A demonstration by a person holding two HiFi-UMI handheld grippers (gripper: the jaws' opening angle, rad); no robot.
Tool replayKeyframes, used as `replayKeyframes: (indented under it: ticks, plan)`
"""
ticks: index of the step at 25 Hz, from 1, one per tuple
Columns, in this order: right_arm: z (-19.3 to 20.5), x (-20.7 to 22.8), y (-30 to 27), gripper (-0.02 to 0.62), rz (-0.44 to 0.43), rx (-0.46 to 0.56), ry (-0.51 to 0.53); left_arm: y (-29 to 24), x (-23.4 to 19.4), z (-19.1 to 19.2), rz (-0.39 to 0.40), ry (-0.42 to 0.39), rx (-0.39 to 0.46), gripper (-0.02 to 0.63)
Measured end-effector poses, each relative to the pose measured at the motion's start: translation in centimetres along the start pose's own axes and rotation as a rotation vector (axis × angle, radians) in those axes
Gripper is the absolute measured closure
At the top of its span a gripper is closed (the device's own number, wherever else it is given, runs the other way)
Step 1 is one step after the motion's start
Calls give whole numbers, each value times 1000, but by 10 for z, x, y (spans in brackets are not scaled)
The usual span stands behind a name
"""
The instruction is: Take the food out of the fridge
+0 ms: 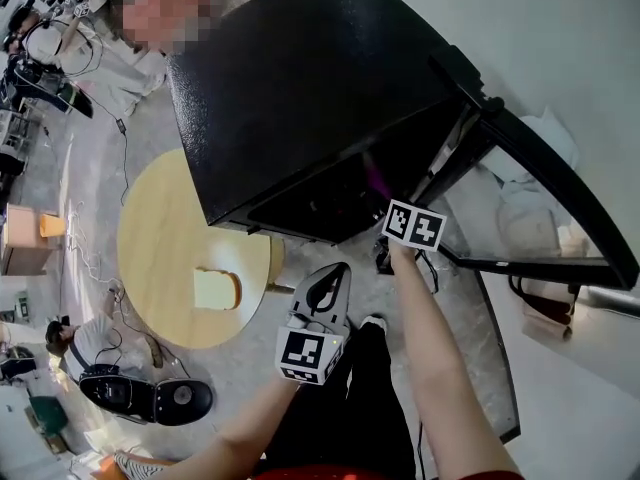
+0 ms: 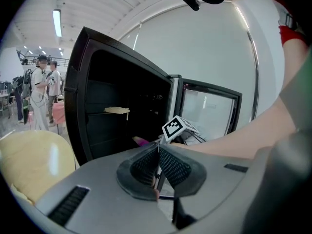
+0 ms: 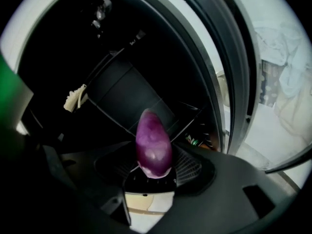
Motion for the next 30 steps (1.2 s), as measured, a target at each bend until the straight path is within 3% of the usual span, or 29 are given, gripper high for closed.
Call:
replayKeyframes:
  ticks: [17,30]
  plan:
    - [18,-20,81,356,-6,57,-85,29,3,-34,72,-30,23,595]
    - [17,-64,166,356,-39,74,-23,70,17,-46,140,-51,14,597]
Point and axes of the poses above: the fingertips, and each gripper's own axes: y backward along the fingers, x to its right, z out of its underside, the point moved 4 cm from there along y, backward along the fingers, and after that the axes turned 4 degrees about -y, right-handed, at the moved point
